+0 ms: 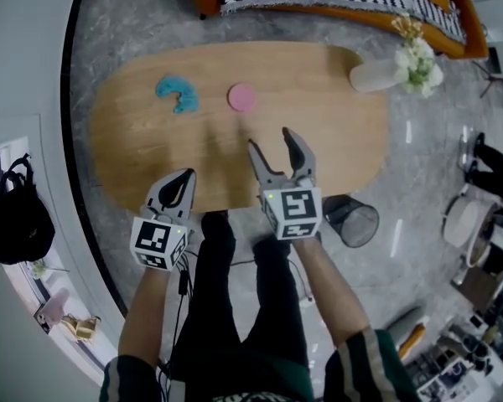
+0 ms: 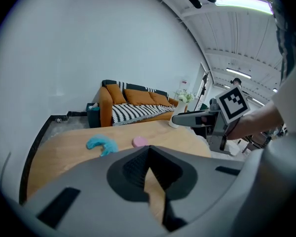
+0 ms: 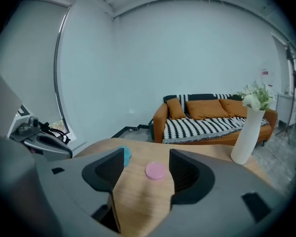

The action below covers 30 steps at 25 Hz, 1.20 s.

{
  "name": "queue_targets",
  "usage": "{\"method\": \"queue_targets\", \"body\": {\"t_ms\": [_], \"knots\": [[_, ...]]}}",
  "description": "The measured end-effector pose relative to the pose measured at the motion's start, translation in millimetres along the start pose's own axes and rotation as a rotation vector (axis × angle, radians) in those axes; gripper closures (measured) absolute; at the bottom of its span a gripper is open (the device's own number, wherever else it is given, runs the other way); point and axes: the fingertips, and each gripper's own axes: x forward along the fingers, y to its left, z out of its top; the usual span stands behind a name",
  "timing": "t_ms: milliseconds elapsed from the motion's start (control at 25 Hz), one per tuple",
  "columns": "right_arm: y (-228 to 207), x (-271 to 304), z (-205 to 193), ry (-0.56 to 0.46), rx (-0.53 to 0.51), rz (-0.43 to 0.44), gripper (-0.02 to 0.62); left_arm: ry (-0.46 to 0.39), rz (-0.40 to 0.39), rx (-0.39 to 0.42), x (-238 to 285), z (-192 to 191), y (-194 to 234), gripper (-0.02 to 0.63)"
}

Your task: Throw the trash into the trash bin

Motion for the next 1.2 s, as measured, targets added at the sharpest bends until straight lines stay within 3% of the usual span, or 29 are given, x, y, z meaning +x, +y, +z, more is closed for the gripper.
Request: {"method": "queue_targets", "body": {"t_ms": [280, 600, 1200], "knots": [[-4.2, 33.4, -27.7, 0.076, 0.0, -0.015, 0.331, 0.008, 0.003, -0.013, 2.3, -6.2, 16.1, 0.607], [4.1, 93.5, -59.7, 0.193, 0.015, 0.029, 0.305, 0.049, -0.01, -0.022, 7.7, -23.6, 32.2, 0.609], [-27.5, 175.9, -116.6, 0.38, 0.018, -0.077, 0.261, 0.111, -0.002, -0.072, 13.1, -58.1, 69.9, 0.609]]}}
